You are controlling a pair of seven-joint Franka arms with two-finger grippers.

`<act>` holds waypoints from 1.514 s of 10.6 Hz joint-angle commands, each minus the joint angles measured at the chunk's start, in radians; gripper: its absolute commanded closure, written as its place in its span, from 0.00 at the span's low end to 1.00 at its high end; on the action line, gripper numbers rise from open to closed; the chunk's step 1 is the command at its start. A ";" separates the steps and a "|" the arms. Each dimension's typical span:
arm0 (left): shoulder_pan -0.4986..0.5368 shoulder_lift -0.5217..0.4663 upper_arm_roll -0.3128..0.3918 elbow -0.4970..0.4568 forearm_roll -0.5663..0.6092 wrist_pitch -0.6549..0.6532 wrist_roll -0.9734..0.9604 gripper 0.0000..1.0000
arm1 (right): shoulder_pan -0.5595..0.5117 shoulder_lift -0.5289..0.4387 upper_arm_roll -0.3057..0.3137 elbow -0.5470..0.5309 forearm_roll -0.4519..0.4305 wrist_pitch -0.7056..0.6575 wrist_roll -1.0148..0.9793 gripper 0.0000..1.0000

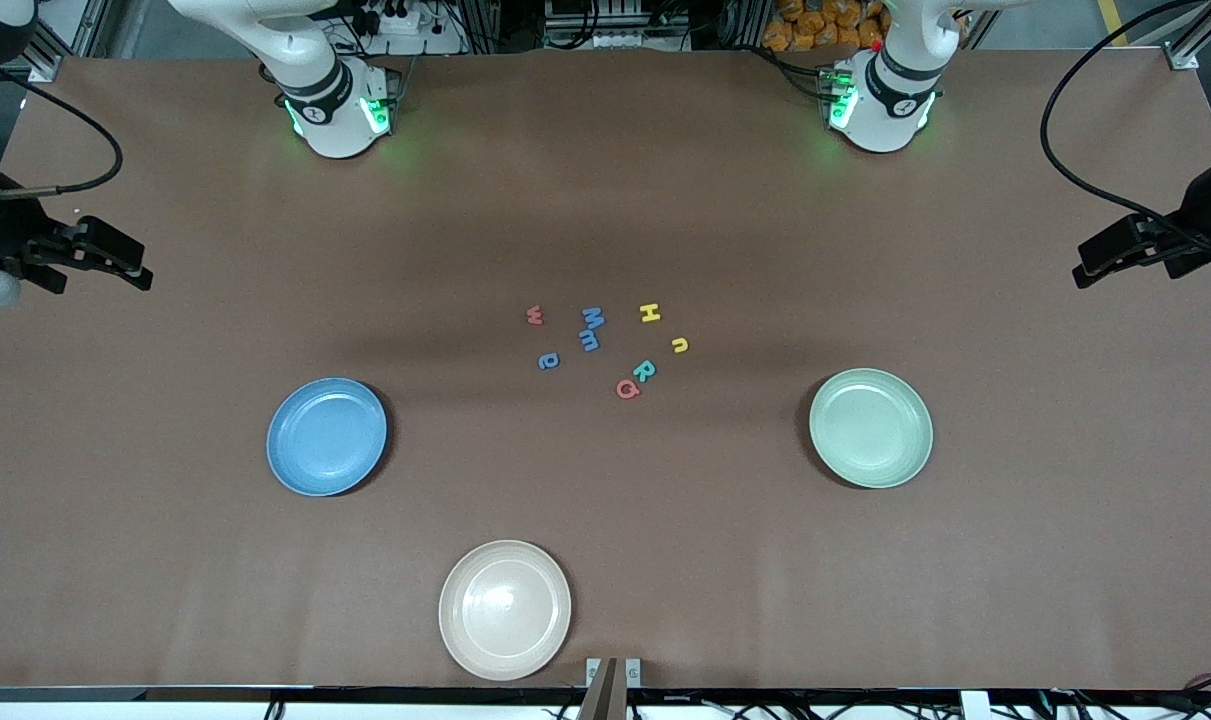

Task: Sort upper and lower case letters into plates
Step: 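Lower the right gripper onto the pink m and grasp it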

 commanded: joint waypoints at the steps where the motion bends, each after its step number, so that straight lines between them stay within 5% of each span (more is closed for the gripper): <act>1: 0.004 -0.037 -0.008 -0.011 -0.020 -0.003 0.011 0.00 | -0.012 -0.021 0.021 0.001 -0.017 -0.019 0.001 0.00; 6: -0.002 -0.032 -0.023 -0.009 -0.023 -0.003 0.023 0.00 | -0.003 -0.013 0.029 -0.008 -0.008 -0.037 -0.007 0.00; 10: -0.003 0.001 -0.077 -0.017 -0.025 -0.031 0.015 0.00 | 0.095 0.074 0.170 -0.037 -0.011 0.037 0.183 0.00; 16: -0.250 0.174 -0.105 -0.011 -0.013 0.117 -0.337 0.00 | 0.301 0.265 0.222 -0.203 -0.005 0.330 0.389 0.00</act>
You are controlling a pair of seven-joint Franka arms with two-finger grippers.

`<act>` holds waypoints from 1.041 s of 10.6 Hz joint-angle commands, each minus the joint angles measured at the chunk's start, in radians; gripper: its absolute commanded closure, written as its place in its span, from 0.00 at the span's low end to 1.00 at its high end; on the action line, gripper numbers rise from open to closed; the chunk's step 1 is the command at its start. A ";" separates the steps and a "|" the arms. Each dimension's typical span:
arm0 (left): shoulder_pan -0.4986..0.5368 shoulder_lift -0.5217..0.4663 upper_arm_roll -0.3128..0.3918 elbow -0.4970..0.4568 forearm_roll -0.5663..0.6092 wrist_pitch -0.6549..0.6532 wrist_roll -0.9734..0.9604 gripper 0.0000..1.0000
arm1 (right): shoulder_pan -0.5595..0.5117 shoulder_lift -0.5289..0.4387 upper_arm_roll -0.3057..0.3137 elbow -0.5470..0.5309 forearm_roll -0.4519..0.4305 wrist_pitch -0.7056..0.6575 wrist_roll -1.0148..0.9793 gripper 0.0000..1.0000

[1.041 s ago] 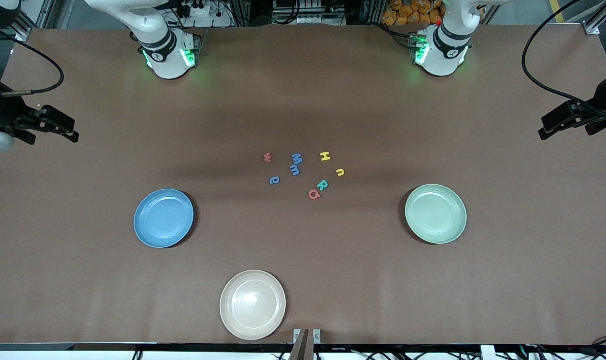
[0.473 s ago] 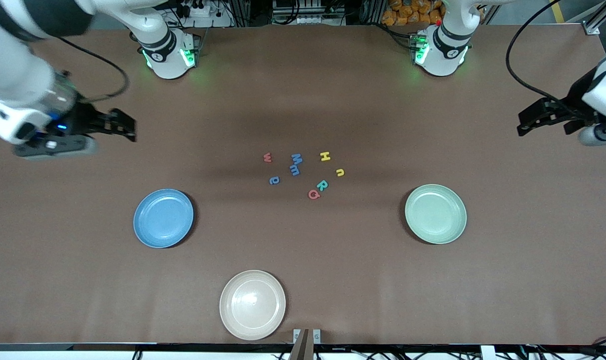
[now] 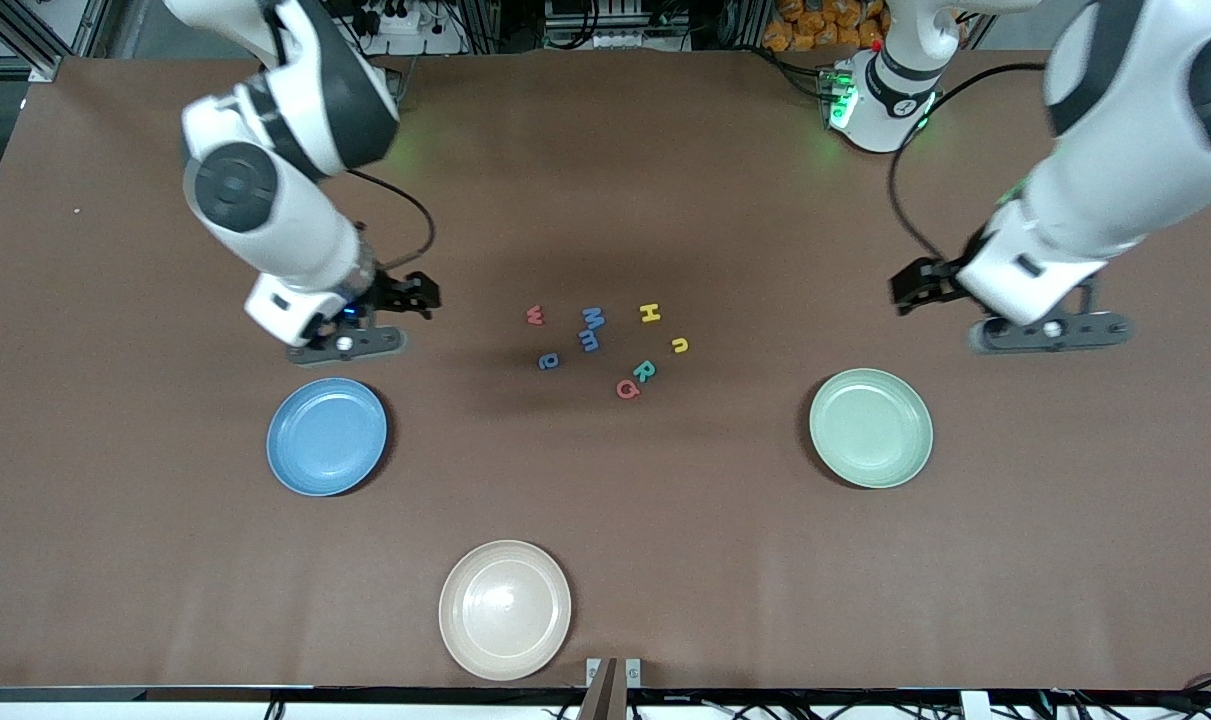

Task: Sort upper and lower case letters into plates
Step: 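Lower the right gripper onto the pink m and grasp it, then carry the pink m to the blue plate and open the right gripper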

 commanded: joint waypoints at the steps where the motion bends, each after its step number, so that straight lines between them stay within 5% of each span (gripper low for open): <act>1: -0.085 0.063 0.009 0.013 -0.002 0.039 -0.140 0.00 | 0.084 0.037 0.000 -0.115 -0.003 0.190 0.112 0.05; 4: -0.136 0.138 0.008 0.011 -0.001 0.117 -0.209 0.00 | 0.150 0.100 0.022 -0.263 -0.005 0.467 0.238 0.15; 8: -0.179 0.226 0.008 0.007 -0.001 0.211 -0.364 0.00 | 0.179 0.183 0.050 -0.303 -0.010 0.607 0.314 0.34; 11: -0.196 0.289 0.008 0.005 0.001 0.271 -0.446 0.00 | 0.199 0.228 0.050 -0.335 -0.017 0.695 0.341 0.35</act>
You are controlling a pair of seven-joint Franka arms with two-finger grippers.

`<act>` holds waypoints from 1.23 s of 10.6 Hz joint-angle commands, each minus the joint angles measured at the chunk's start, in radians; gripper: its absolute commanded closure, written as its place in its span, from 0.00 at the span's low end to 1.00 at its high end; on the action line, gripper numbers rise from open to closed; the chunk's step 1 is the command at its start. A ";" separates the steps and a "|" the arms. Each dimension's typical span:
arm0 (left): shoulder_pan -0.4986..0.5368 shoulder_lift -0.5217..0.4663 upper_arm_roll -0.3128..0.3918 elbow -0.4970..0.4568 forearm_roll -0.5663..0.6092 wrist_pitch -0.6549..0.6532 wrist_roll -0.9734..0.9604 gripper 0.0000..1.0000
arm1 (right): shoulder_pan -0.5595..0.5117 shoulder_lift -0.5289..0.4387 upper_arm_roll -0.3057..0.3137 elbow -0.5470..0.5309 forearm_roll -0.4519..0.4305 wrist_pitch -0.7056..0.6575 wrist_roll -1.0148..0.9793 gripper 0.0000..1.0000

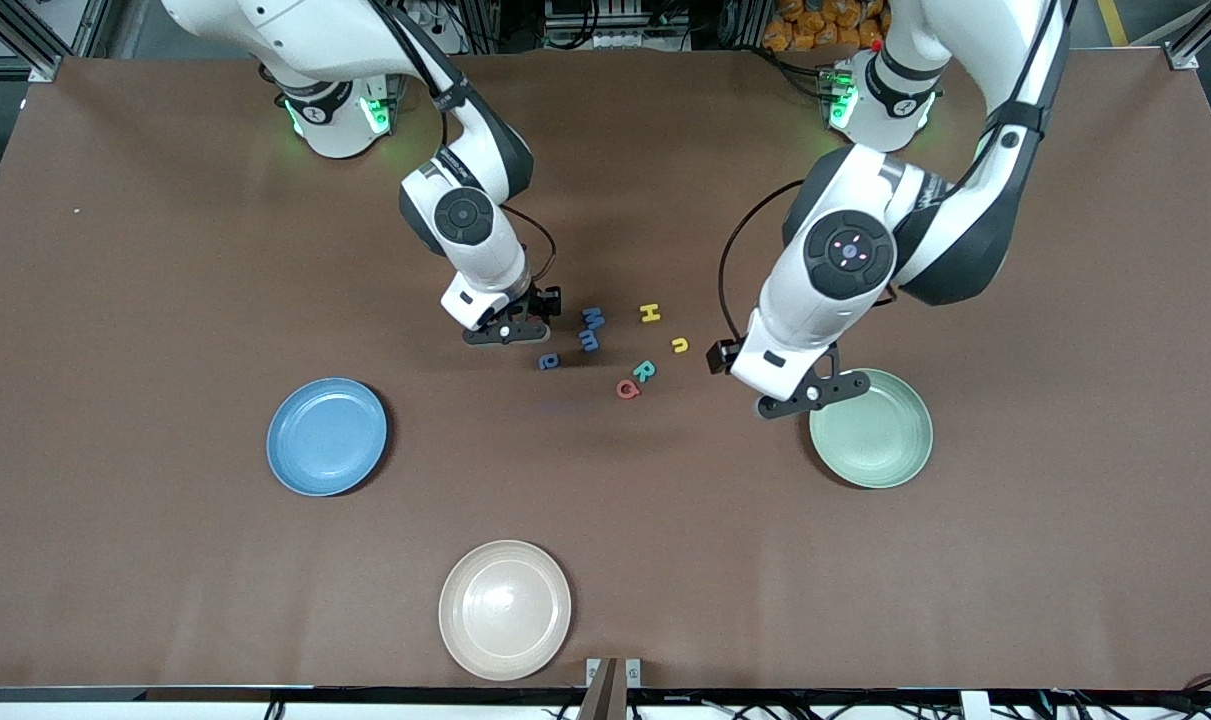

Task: Sort upper and lower case letters into plates
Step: 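Carry the pink m to the blue plate and open the right gripper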

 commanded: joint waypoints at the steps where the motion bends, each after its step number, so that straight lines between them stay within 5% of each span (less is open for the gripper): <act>1: -0.010 0.037 0.010 0.006 0.001 0.021 -0.043 0.00 | 0.017 0.022 0.002 -0.013 -0.026 0.028 0.051 0.35; 3: -0.012 0.059 0.008 0.000 0.007 0.037 -0.050 0.00 | 0.020 0.046 0.002 -0.012 -0.109 0.029 0.126 0.35; 6: -0.013 0.060 0.008 -0.040 0.007 0.081 -0.066 0.00 | 0.020 0.071 0.013 -0.007 -0.153 0.051 0.172 0.57; 8: -0.012 0.056 0.008 -0.066 0.005 0.106 -0.072 0.00 | 0.011 0.063 0.013 -0.004 -0.152 0.042 0.183 1.00; 13: -0.025 0.037 0.008 -0.109 0.007 0.106 -0.087 0.00 | -0.228 -0.104 0.015 0.037 -0.135 -0.199 -0.029 1.00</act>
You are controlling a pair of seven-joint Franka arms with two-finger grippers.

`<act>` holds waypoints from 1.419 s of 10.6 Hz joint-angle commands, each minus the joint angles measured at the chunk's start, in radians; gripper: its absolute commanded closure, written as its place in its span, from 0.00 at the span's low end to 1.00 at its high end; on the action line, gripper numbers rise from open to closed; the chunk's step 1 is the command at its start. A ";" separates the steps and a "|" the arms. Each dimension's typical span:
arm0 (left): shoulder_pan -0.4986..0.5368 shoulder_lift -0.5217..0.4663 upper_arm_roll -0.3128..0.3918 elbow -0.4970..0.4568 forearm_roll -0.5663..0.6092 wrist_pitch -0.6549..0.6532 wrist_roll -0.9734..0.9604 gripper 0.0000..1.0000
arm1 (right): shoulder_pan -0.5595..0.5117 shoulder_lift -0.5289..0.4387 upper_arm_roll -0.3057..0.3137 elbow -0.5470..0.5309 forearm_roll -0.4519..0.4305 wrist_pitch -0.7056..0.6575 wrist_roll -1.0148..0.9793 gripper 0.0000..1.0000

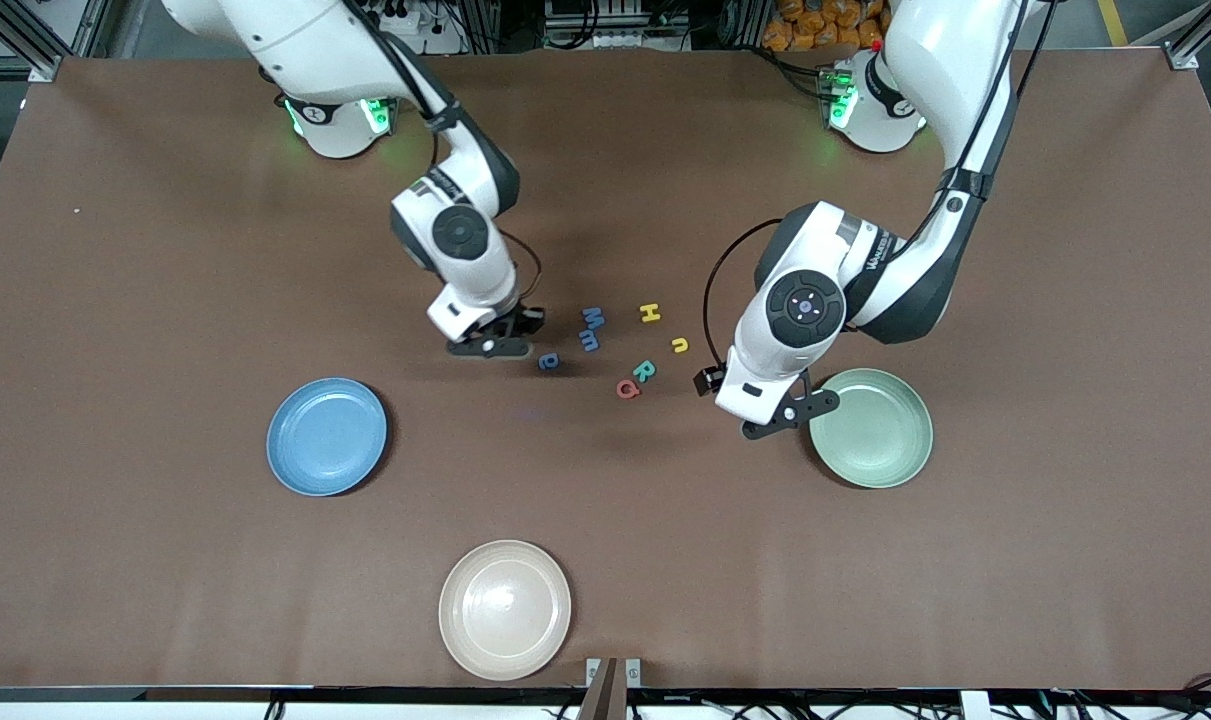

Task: Sort upper and lower case letters into plates
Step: 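Carry the pink m to the blue plate and open the right gripper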

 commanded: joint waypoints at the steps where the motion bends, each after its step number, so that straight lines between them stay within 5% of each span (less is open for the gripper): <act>1: -0.030 -0.034 0.008 -0.059 0.007 0.015 -0.027 0.00 | -0.158 -0.097 0.015 0.000 -0.002 -0.096 -0.167 1.00; 5: -0.027 -0.109 0.006 -0.241 0.007 0.167 -0.032 0.00 | -0.389 -0.067 0.001 0.037 -0.002 -0.098 -0.509 1.00; 10: -0.128 -0.147 0.002 -0.269 0.012 0.167 -0.191 0.00 | -0.406 0.018 -0.072 0.118 -0.002 -0.095 -0.596 0.95; 11: -0.159 -0.143 0.000 -0.266 0.046 0.169 -0.238 0.00 | -0.406 0.019 -0.074 0.122 -0.001 -0.093 -0.596 0.83; 13: -0.182 -0.134 -0.007 -0.267 0.059 0.175 -0.259 0.00 | -0.403 0.018 -0.073 0.126 -0.002 -0.093 -0.594 0.27; 15: -0.201 -0.109 -0.009 -0.274 0.059 0.224 -0.298 0.00 | -0.397 0.006 -0.073 0.134 -0.002 -0.101 -0.593 0.10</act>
